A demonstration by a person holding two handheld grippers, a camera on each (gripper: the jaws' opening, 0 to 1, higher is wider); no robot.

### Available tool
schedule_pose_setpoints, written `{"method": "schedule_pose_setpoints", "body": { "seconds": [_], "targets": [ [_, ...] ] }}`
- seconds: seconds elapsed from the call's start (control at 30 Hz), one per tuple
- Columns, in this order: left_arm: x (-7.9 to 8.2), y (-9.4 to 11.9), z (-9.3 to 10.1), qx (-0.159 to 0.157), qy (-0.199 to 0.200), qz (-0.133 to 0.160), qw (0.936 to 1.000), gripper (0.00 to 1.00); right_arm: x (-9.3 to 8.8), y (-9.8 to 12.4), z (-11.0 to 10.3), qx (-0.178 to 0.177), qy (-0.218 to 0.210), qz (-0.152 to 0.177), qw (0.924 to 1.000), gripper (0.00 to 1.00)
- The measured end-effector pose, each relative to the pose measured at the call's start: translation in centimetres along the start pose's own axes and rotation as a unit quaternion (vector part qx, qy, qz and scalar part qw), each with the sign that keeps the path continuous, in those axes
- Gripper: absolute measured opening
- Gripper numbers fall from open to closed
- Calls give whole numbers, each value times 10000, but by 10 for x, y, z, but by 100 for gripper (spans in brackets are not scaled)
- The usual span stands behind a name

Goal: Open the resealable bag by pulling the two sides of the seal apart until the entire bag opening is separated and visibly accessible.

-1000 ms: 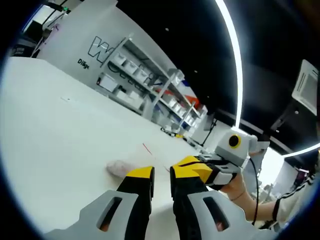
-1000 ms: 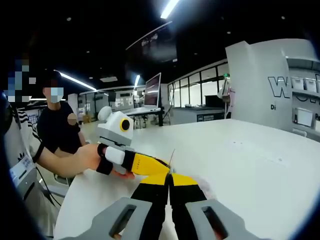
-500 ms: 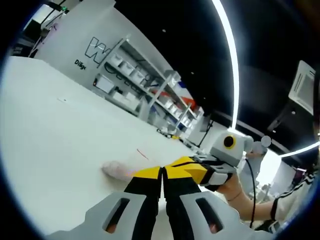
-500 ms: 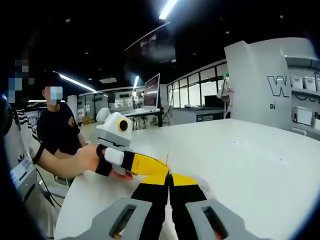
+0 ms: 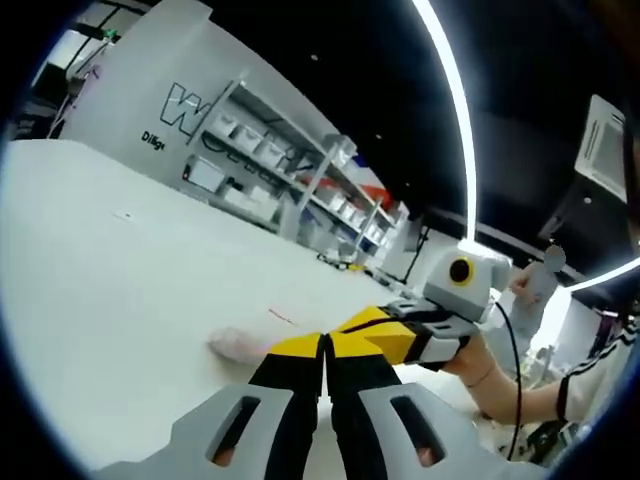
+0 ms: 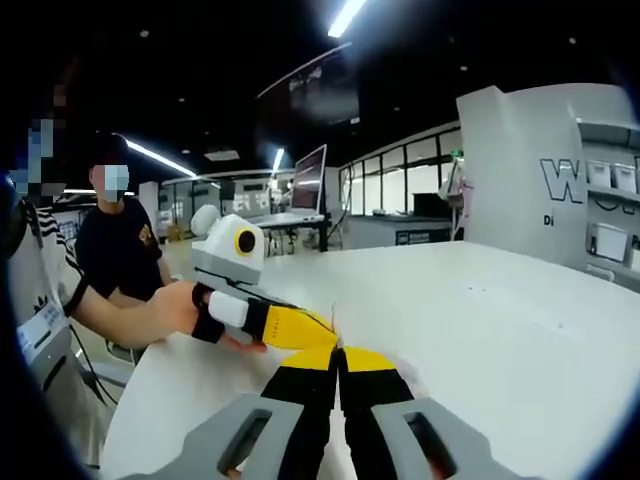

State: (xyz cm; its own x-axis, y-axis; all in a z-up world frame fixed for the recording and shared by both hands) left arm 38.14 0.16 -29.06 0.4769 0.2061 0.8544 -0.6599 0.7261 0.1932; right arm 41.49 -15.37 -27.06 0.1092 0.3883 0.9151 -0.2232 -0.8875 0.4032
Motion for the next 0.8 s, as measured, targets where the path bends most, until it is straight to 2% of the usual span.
{"method": "schedule_pose_setpoints", "body": {
  "seconds": [0.3,0.6,0.8],
  "targets": [
    [0,0,2,132,-286,-84,9995,1,0,-3,-3,-7,248,-54,9997,3],
    [0,0,4,224,-589,-185,9978,1,0,-2,-2,-124,360,-115,9992,0],
    [0,0,9,438,-1059,-290,9930,1,1,-1,-4,-196,393,-204,9988,0]
  ]
}}
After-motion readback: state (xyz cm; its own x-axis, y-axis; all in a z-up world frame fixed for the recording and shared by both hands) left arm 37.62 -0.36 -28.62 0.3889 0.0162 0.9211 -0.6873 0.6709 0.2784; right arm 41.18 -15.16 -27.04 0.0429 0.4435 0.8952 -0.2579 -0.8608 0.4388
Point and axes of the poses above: the point that each gripper's makers call its tool centre point, and the gripper's own axes: y roughly backward along the fingers, z roughly to its right, x roughly out of its top, the point moved 9 cm from there along y, roughly backward along the fingers, and after that the axes turned 12 degrees about -z, right-handed, at the moved point
